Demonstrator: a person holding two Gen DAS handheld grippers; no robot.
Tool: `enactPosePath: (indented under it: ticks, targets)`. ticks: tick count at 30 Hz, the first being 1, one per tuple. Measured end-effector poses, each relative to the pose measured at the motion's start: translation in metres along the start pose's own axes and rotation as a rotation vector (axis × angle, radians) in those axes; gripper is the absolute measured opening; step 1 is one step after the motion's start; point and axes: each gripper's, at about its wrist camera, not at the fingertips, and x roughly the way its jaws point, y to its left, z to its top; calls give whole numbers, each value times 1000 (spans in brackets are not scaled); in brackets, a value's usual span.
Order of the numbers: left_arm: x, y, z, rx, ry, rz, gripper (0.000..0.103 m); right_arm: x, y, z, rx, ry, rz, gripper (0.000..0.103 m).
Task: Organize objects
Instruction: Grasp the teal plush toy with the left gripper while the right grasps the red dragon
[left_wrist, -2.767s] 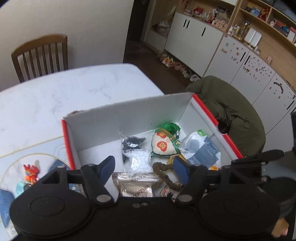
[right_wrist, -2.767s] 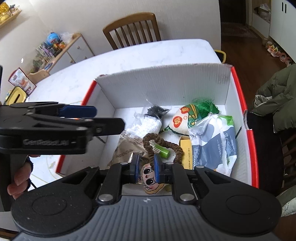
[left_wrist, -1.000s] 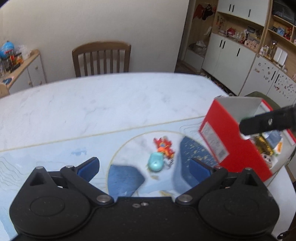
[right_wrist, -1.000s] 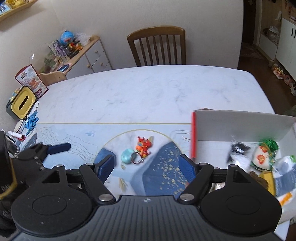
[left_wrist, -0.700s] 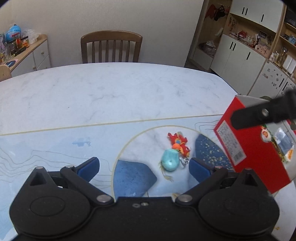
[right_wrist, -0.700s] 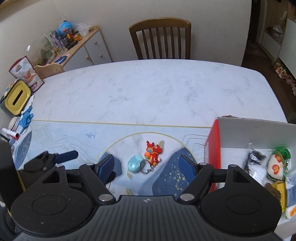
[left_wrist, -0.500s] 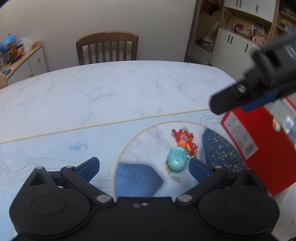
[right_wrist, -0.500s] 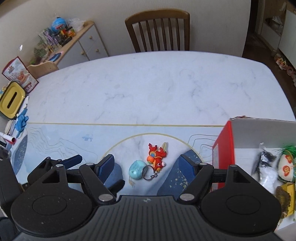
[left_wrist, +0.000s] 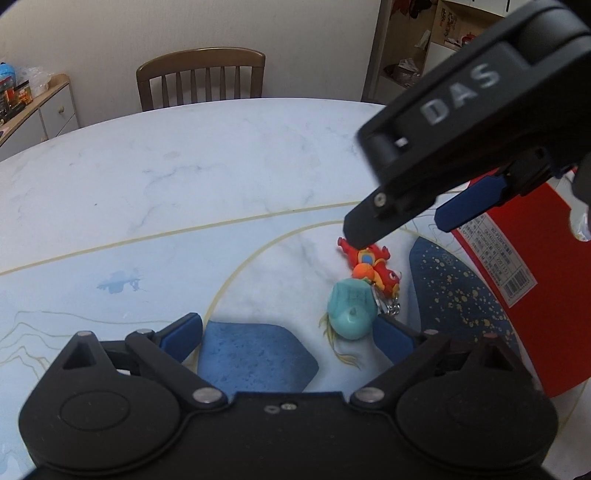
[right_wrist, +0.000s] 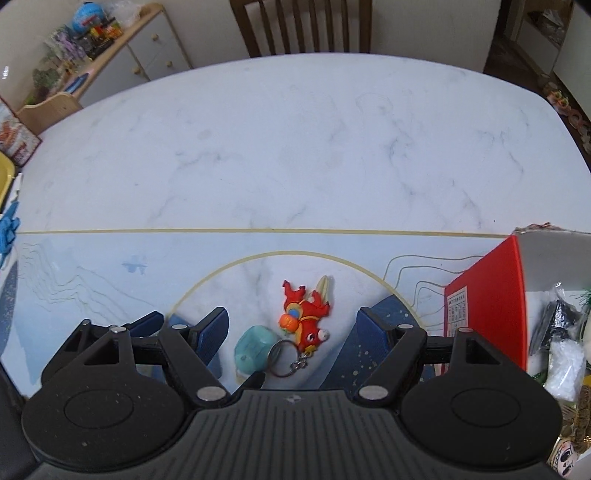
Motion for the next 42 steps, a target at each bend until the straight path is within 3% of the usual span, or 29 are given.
enactPosePath:
  ticks: [7, 19, 28, 33, 42]
  targets:
    - [9, -7, 0, 32, -13, -4, 93, 23, 1, 3, 3, 39, -53, 75]
    - [11, -26, 0, 84, -43, -6, 73, 45, 1, 3, 1, 66, -109, 54]
    - [6, -26, -3, 87, -57, -17, 44, 43, 11, 0, -39, 51, -123, 35]
    - [4, -21, -4, 69, -55, -31, 30, 43, 10, -1, -32, 47, -121, 35]
    - [-1, -3, -4, 7, -22, -64, 29, 20, 10, -8, -15, 21, -85, 35]
